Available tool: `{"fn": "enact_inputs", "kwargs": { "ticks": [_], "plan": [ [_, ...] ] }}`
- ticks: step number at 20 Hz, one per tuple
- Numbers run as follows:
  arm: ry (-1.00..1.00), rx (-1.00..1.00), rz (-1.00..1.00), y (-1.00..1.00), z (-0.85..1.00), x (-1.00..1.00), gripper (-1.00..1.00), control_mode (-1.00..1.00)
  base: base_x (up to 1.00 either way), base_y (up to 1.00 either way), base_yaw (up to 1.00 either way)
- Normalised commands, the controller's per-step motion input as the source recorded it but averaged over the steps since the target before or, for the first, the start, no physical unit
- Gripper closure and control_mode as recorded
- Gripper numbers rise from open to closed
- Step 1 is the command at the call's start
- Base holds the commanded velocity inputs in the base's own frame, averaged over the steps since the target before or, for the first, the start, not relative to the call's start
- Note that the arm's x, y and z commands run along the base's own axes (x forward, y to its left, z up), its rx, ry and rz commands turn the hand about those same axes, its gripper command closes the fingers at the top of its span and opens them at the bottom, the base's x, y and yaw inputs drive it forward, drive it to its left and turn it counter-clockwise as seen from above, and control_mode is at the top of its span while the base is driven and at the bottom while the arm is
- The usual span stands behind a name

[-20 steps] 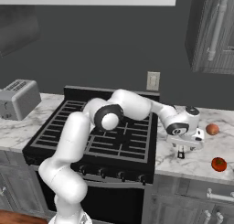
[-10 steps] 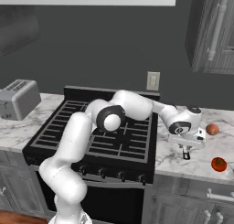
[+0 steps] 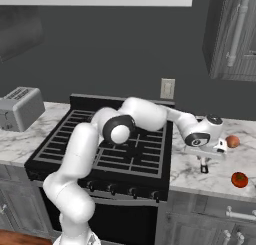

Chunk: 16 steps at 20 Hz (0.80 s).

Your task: Place the pan on the front right burner on the stove. Then place the tomato and the onion in the pan and turn on the front right burner.

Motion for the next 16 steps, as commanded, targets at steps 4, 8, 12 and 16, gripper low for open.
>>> {"fn": "enact_inputs", "kwargs": {
  "ticks": [4,8,12,16],
  "plan": [
    [-0.11,-0.04,0.00,0.17,0.26,-0.23,1.00,-1.00,0.00,0.00,0.00],
    [-0.01,-0.03,0.00,0.33,0.07,-0.26,1.00,-1.00,0.00,0.00,0.00],
    [0.00,-0.06,0.00,0.49,0.07,-0.36,1.00,-1.00,0.00,0.00,0.00],
    [0.00,-0.08,0.01,0.55,0.18,-0.37,1.00,-1.00,0.00,0.00,0.00]
  ]
}}
